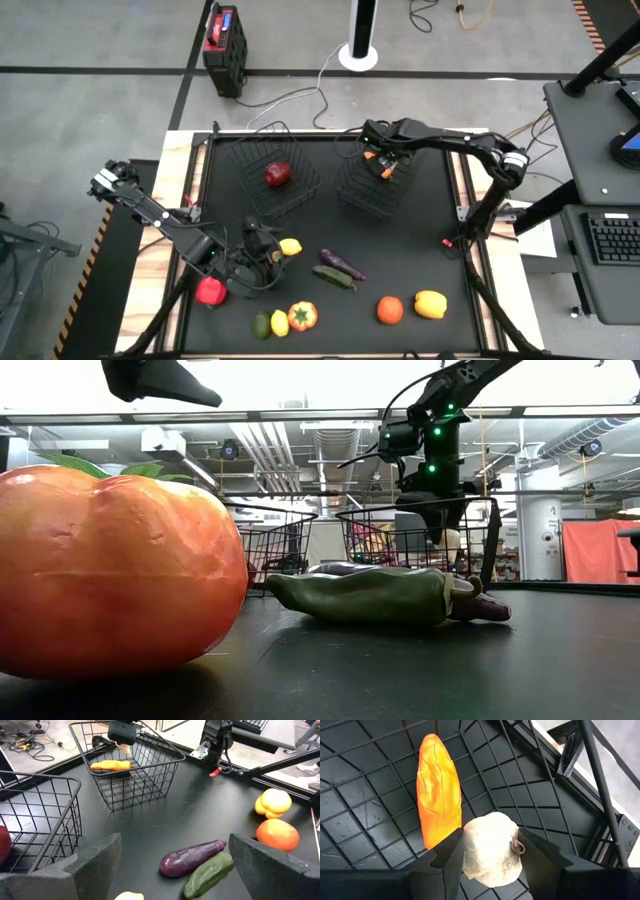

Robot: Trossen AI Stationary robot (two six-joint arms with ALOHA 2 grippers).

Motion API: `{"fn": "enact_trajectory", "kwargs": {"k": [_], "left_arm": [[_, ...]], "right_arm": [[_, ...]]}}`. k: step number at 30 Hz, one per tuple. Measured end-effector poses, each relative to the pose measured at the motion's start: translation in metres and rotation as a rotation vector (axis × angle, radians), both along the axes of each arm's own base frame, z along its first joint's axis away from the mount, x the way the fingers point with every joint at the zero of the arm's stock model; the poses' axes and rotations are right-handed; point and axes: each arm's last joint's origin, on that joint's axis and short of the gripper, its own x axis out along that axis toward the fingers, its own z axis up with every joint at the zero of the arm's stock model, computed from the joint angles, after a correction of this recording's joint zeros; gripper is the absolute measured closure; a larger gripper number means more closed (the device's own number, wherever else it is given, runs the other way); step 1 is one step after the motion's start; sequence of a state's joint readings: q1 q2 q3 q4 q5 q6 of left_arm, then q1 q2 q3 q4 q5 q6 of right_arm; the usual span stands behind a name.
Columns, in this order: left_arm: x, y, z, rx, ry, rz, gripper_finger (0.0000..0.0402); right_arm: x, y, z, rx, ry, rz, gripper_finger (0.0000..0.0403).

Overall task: Sort produce into baskets
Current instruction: Put the garlic into the right black wire basket

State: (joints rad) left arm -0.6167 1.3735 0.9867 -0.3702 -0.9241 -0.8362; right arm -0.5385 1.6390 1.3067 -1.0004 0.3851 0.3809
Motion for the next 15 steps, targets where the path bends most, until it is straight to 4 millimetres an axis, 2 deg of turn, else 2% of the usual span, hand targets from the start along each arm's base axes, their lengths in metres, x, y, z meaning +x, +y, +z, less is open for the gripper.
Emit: {"fn": "enact_trajectory", "kwargs": {"k": [15], "left_arm": [[-0.0004, 0.0003, -0.0004, 0.011, 0.009, -0.003, 0.0051]], "right_arm": [[0.0001, 0.0002, 0.0002, 0.000, -0.002, -0.001, 0.0236]]}}
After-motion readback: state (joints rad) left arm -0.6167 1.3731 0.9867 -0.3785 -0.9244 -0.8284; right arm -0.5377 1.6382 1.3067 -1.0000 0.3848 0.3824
